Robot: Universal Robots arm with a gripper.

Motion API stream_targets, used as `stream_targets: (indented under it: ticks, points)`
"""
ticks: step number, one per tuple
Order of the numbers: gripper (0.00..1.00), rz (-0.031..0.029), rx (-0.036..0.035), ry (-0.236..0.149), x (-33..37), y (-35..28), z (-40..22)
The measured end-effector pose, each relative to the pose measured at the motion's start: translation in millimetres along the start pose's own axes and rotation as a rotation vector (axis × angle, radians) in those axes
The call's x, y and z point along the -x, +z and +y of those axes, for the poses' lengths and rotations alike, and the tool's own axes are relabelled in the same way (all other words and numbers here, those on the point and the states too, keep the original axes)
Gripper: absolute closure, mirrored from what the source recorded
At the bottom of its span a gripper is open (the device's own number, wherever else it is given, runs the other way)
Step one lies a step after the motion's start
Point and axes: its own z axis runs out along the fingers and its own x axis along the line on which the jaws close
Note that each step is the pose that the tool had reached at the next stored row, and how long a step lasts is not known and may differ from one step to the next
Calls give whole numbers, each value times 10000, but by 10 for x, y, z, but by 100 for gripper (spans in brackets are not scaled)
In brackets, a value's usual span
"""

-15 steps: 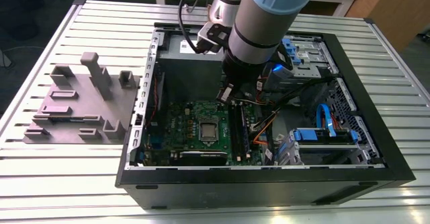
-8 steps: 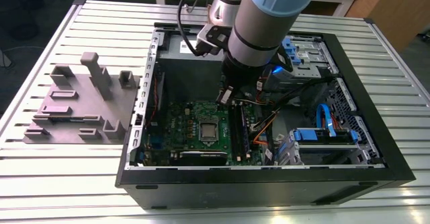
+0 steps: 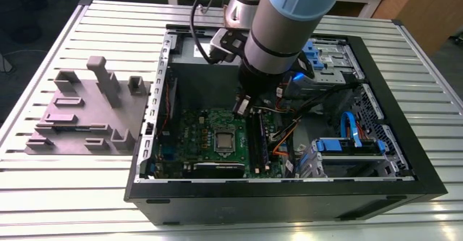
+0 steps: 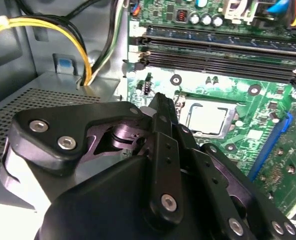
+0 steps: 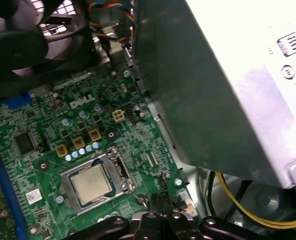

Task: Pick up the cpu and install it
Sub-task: 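Install the first cpu locking lever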

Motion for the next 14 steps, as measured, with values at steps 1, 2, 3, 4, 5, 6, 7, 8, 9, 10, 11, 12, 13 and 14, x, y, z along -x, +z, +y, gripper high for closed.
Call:
stream_targets:
  ticks: [1,2,3,4,5,6,7,8,9,10,11,12,13,14]
  points:
    - [89,1,1,-10,-15,-2,-6]
    - [89,2,2,-19,-30,-5,-13]
    - [89,3,3,-27,-45,-7,-19]
    - [89,6,4,-37,-60,-11,-26]
    - [89,7,5,-44,-75,-13,-32]
    - [89,7,6,-52,-90,-15,-38]
    - [89,10,6,-61,-103,-17,-42]
    - [89,9,6,-65,-110,-17,-44]
    - [89,9,7,-66,-110,-18,-44]
    - [89,8,7,-67,-110,-18,-45]
    - [89,10,7,-68,-112,-18,-46]
    - [89,10,7,-69,-113,-19,-47]
    - [89,10,7,-69,-113,-18,-47]
    - [89,10,7,-69,-113,-18,-47]
